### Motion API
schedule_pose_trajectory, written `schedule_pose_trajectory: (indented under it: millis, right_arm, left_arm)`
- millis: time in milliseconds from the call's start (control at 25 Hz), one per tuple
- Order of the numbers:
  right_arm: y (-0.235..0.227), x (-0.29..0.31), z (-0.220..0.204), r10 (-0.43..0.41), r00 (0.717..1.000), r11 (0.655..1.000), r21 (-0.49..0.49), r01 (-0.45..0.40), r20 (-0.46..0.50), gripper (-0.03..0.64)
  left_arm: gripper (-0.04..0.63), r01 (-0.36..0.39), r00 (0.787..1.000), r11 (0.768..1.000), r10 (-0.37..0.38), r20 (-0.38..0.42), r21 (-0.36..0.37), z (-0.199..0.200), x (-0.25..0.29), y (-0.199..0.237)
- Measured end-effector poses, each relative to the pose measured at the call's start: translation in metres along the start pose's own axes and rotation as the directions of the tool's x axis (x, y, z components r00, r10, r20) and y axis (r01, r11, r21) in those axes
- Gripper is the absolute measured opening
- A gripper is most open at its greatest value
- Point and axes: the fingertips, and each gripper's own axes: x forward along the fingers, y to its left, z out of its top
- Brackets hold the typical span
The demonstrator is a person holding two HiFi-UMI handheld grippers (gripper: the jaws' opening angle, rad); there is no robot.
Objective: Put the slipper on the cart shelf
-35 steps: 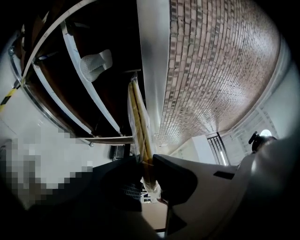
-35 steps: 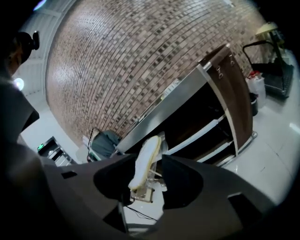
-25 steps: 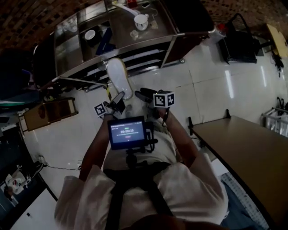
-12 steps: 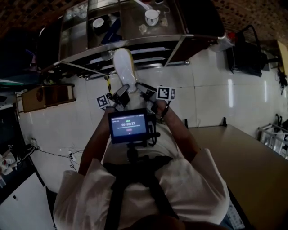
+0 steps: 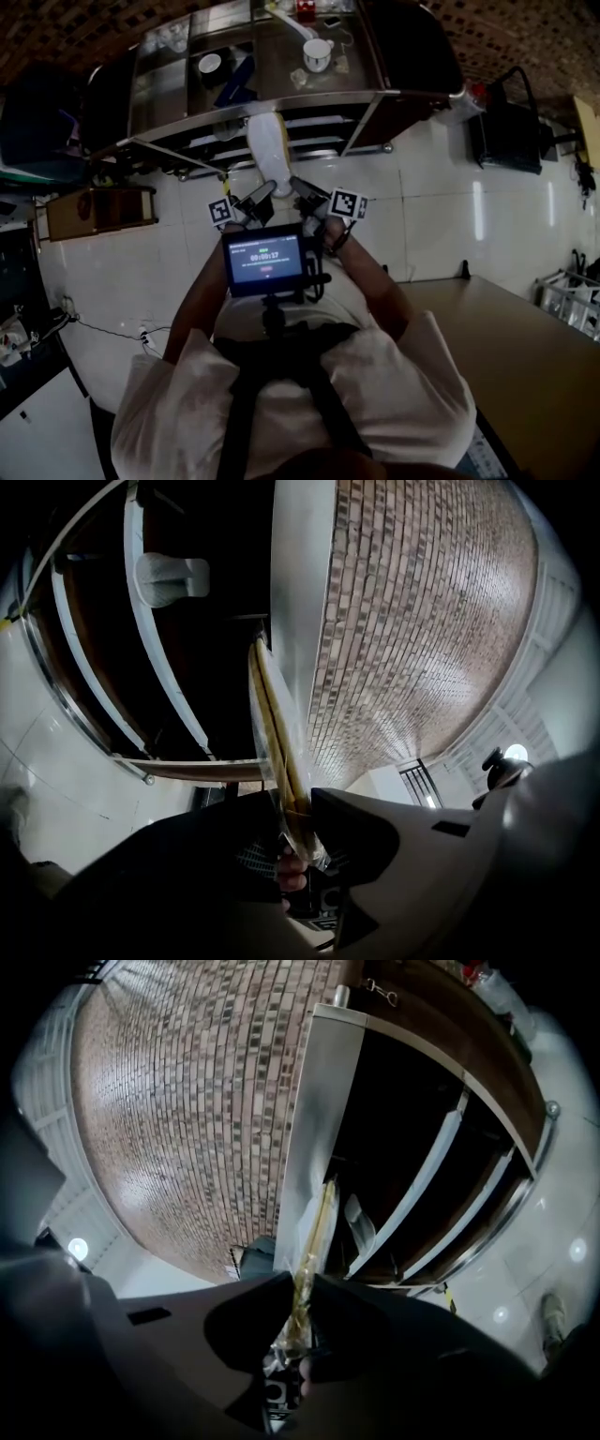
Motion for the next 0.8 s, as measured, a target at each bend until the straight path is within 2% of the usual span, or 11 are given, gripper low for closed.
schedule_pose_trajectory:
  millis: [80, 280, 440, 520, 640, 800]
  right_arm:
    - [-0.006, 0.002, 0.006, -0.019, 1.000, 1.000, -0.003, 0.019, 0.016, 0.054]
    - [-0.006, -0.002, 0.000, 0.003, 0.999, 1.000, -0.012, -0.002, 0.043, 0.054]
    - [-0.018, 0.027, 0.018, -0.005, 0.995, 1.000, 0.010, 0.004, 0.097, 0.052]
    - [-0.030, 0.037, 0.024, -0.037, 0.992, 0.999, 0.024, 0.034, 0.123, 0.052]
    - [-0.046, 0.048, 0.031, -0.070, 0.986, 0.997, 0.029, 0.066, 0.153, 0.052]
    - [-0.069, 0.061, 0.042, -0.140, 0.975, 0.990, 0.025, 0.138, 0.175, 0.052]
  left_arm:
    - [0.111, -0.021, 1.000, 1.000, 0.021, -0.014, 0.021, 0.005, 0.000, 0.002]
    - [0.137, -0.079, 0.996, 0.994, 0.082, -0.030, 0.077, -0.001, -0.018, 0.000]
    - [0.137, -0.142, 0.990, 0.988, 0.141, 0.016, 0.061, 0.037, -0.048, 0.018]
    - [0.137, -0.184, 0.983, 0.981, 0.182, 0.037, 0.054, 0.053, -0.068, 0.025]
    - [0.137, -0.248, 0.967, 0.965, 0.242, 0.075, 0.089, 0.073, -0.097, 0.031]
    - [0.135, -0.348, 0.932, 0.933, 0.333, 0.143, 0.093, 0.101, -0.134, 0.038]
